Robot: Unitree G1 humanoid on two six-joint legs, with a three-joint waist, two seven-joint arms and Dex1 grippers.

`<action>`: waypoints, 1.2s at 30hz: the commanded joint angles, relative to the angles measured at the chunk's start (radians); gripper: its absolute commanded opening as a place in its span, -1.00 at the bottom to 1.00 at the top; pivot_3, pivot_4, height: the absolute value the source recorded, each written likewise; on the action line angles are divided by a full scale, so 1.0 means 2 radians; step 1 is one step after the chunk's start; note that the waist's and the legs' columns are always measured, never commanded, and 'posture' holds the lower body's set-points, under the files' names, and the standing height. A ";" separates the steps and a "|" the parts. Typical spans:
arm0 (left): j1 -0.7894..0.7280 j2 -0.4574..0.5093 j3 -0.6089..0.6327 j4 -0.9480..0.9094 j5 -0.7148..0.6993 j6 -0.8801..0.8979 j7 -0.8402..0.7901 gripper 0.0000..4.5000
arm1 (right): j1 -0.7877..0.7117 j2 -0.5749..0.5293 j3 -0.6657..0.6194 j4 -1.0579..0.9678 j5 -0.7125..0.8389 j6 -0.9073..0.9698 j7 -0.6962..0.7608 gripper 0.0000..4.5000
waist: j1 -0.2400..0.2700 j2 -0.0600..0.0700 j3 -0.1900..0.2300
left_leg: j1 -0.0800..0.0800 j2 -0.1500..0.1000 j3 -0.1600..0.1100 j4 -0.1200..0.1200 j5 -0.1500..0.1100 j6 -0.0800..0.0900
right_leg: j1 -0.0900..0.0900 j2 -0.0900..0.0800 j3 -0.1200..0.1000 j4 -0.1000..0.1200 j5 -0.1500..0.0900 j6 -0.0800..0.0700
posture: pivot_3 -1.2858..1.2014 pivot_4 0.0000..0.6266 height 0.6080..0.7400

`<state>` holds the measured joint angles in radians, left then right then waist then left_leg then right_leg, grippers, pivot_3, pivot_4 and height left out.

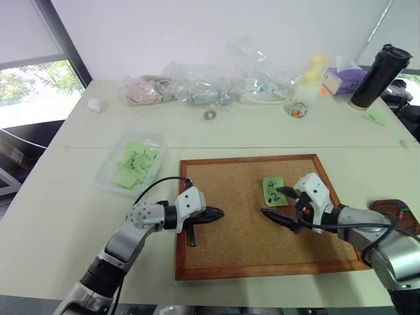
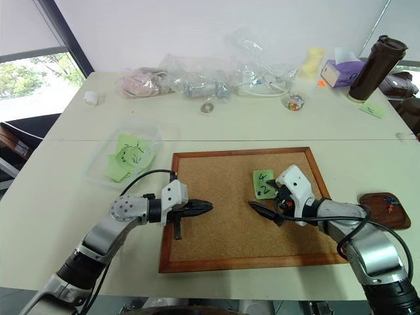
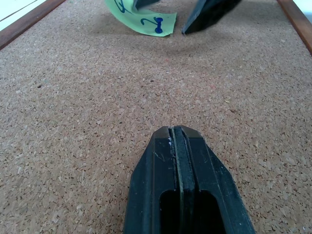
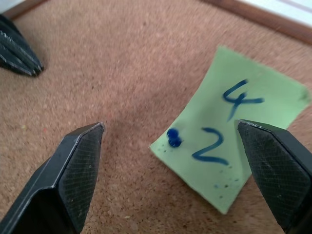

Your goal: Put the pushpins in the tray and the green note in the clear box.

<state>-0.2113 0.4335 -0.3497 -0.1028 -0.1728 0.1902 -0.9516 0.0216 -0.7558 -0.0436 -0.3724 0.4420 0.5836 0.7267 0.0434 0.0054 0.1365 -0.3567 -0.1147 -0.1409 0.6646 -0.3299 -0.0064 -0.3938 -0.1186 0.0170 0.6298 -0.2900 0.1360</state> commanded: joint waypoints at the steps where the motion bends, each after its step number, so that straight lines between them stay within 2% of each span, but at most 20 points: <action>1: 0.008 0.007 -0.010 0.012 0.020 0.016 0.009 -1.00 | -0.007 0.010 0.006 0.004 -0.011 -0.017 0.004 0.66 | 0.000 0.000 0.000 | 0.000 0.000 0.000 0.000 0.000 0.000 | 0.000 0.000 0.000 0.000 0.000 0.000 | 0.03 -0.52 0.86; 8: 0.010 0.011 -0.010 0.009 0.019 0.017 0.009 -1.00 | -0.010 0.021 0.009 0.007 -0.018 -0.019 0.005 -0.87 | -0.001 0.000 0.000 | 0.000 0.000 0.000 0.000 0.000 0.000 | 0.000 0.000 0.000 0.000 0.000 0.000 | 0.03 -0.52 0.86; 9: 0.010 0.011 -0.010 0.008 0.019 0.017 0.010 -1.00 | -0.009 0.021 0.008 0.005 -0.018 -0.018 0.005 -0.94 | -0.001 0.000 0.000 | 0.000 0.000 0.000 0.000 0.000 0.000 | 0.000 0.000 0.000 0.000 0.000 0.000 | 0.03 -0.52 0.86; 20: 0.007 0.012 -0.012 0.008 0.019 0.019 0.010 -1.00 | -0.022 0.024 -0.046 -0.055 0.035 0.036 -0.006 -0.94 | -0.001 0.000 0.001 | 0.000 0.000 0.000 0.000 0.000 0.000 | -0.001 0.000 0.000 0.000 0.000 0.000 | 0.03 -0.52 0.86; 30: -0.004 0.012 -0.008 0.013 0.015 0.024 0.007 -1.00 | -0.030 -0.045 -0.066 -0.135 0.070 0.074 0.033 -0.94 | -0.001 -0.001 0.001 | -0.001 0.000 0.000 0.000 0.000 0.000 | -0.001 0.000 0.000 0.000 0.000 0.000 | 0.03 -0.52 0.86; 34: -0.033 0.016 0.016 0.001 -0.010 0.049 -0.002 -1.00 | -0.030 -0.066 -0.062 -0.149 0.073 0.070 0.052 -0.94 | -0.001 -0.002 0.002 | -0.001 0.000 0.000 0.000 0.000 0.000 | -0.001 0.000 0.000 0.000 0.000 0.000 | 0.03 -0.52 0.86; 36: -0.061 0.016 0.034 -0.023 -0.048 0.098 -0.012 -1.00 | -0.039 -0.077 -0.060 -0.154 0.071 0.066 0.061 -0.94 | -0.001 -0.003 0.003 | -0.001 0.000 0.000 0.000 0.000 0.000 | -0.001 0.000 0.000 0.000 0.000 0.000 | 0.03 -0.52 0.86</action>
<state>-0.2937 0.4545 -0.3361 -0.1135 -0.2204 0.3215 -0.9731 -0.0402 -0.8893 -0.1578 -0.6373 0.5733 0.7346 0.8321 0.0409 -0.0014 0.1434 -0.3590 -0.1141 -0.1412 0.6646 -0.3298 -0.0065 -0.3961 -0.1183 0.0164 0.6300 -0.2899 0.1361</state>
